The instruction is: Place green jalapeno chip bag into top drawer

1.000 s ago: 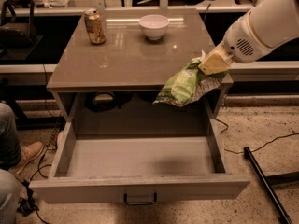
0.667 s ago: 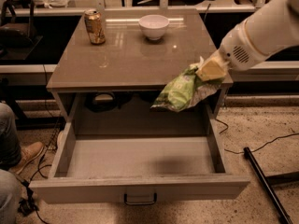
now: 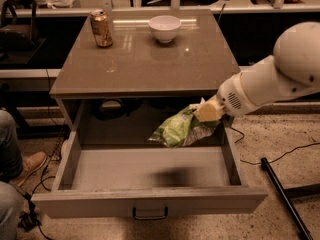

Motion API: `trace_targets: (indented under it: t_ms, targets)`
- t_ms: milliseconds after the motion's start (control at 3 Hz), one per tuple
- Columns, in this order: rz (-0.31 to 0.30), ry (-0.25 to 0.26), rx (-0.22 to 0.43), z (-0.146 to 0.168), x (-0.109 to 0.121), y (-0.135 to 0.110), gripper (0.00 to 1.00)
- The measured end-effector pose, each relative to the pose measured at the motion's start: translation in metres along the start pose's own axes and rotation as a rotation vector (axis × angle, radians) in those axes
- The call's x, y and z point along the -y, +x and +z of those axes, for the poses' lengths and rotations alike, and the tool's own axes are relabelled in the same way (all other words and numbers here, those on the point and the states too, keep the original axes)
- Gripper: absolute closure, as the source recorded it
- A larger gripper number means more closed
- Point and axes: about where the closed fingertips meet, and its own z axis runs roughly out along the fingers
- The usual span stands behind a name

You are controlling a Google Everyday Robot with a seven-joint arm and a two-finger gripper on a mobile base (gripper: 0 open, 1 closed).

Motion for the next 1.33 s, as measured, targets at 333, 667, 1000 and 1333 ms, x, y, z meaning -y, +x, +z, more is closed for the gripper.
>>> trace_targets:
  t_ms: [333, 667, 1000, 1333]
  targets:
    - [0.069, -0.029, 0.012, 0.041, -0.013, 0.012, 0.82]
    - [0.126, -0.035, 0.040, 0.083, -0.024, 0.013, 0.50]
    - [0.145, -0.041, 0.056, 0.100, -0.027, 0.012, 0.28]
    - [0.157, -0.046, 0.077, 0.110, -0.025, 0.010, 0.05]
